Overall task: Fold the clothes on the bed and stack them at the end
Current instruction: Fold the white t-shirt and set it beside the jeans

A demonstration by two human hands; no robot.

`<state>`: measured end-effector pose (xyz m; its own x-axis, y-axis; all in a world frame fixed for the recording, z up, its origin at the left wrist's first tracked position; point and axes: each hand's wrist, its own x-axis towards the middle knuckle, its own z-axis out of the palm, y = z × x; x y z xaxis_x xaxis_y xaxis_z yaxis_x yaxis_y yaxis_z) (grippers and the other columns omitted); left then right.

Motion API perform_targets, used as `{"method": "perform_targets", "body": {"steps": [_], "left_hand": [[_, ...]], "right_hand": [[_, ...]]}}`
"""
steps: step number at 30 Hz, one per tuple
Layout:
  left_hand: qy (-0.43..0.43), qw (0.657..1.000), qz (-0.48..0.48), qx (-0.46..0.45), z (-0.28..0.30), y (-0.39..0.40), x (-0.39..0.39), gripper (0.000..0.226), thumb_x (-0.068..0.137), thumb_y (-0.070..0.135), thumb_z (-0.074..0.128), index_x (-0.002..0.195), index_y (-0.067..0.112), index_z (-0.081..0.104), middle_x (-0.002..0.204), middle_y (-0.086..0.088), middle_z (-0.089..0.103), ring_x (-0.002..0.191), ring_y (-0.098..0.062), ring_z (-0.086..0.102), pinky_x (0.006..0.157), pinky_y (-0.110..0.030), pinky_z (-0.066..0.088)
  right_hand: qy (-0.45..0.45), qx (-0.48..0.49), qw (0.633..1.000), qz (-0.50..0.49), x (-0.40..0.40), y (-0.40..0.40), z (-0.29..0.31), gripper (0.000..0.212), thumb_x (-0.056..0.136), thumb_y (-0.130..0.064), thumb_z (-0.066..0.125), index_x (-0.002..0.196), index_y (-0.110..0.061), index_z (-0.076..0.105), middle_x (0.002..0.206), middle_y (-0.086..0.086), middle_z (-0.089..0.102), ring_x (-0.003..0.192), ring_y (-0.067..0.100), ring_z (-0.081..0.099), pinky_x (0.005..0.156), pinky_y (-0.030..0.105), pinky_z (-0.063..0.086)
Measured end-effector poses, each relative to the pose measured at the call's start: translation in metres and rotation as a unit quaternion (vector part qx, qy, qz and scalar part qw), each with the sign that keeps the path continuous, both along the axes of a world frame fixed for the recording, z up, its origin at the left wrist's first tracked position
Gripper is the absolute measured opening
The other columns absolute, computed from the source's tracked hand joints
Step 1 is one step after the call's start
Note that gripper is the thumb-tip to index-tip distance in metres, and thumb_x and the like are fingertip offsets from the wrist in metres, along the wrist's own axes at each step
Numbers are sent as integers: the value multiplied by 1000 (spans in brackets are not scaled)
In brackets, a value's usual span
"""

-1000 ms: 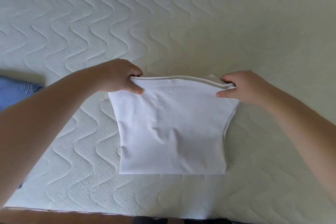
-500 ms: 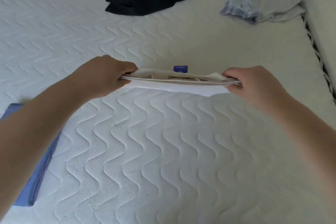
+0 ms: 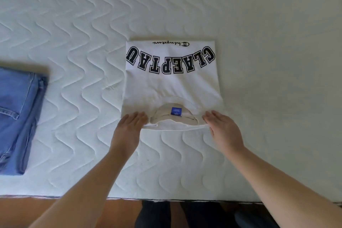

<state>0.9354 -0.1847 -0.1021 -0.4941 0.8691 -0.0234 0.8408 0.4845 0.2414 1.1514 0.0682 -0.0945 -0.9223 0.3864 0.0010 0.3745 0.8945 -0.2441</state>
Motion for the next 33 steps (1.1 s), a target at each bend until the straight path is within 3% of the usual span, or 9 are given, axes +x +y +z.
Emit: {"method": "perform_targets", "body": {"steps": [5,9,12,15,17,21,25,30,33], "left_hand": [[10,990,45,-137,-15,-21,51,69,85,8,46,153,8,31,160,-13,27,146,-31,29,115,-49,32],[-19,979,79,-187,-9,-21,70,72,92,12,44,157,11,11,165,-9,6,152,-28,13,121,-48,20],[-83,978,148,-119,-2,-17,66,61,95,14,52,153,14,33,163,-12,21,150,-29,21,119,-50,23],[-149,943,297,30,6,-14,43,43,99,22,52,141,15,45,151,-12,37,139,-30,36,113,-48,32],[-224,876,420,80,5,-9,19,44,99,33,53,139,15,46,141,-12,48,127,-28,48,104,-41,40],[-430,734,521,71,-3,0,-31,32,96,45,59,102,14,65,91,-11,65,89,-26,60,86,-38,48],[-479,735,479,8,-9,-3,-53,26,89,36,71,96,11,67,83,-8,63,83,-25,59,78,-35,50],[-540,668,507,70,-4,-6,-59,27,95,22,65,116,5,62,93,-6,69,83,-17,68,63,-20,57],[-562,654,503,55,-5,-9,-55,26,100,24,58,117,4,61,107,-14,69,94,-24,70,65,-25,61]], "right_hand": [[-179,-19,983,-37,26,-41,-20,67,89,-14,44,153,-5,26,161,11,22,148,31,22,117,43,29],[-227,-67,970,-59,38,-62,-22,87,91,-18,49,153,-11,-11,163,7,-12,152,23,-7,123,36,9],[-190,-77,976,-71,40,-64,-15,78,89,-14,55,156,-13,16,164,7,8,151,24,13,120,38,19],[-31,-106,981,-158,41,-52,-8,44,83,-1,60,126,-9,61,137,11,55,125,33,52,99,43,43],[39,-156,948,-275,34,-36,-10,33,87,-1,58,120,-4,62,122,14,60,113,34,56,94,42,45],[37,-340,787,-513,7,6,-20,37,96,-24,56,126,-2,58,117,13,64,105,25,61,83,22,42],[-30,-391,785,-479,-13,26,-26,36,94,-41,59,86,-6,63,75,8,61,70,23,57,58,28,38],[-32,-394,767,-505,-22,34,-23,37,89,-30,68,109,0,65,95,17,70,77,31,68,77,44,59],[-37,-405,760,-507,-18,33,-18,35,91,-26,66,110,3,63,92,17,68,62,23,62,53,23,55]]}}
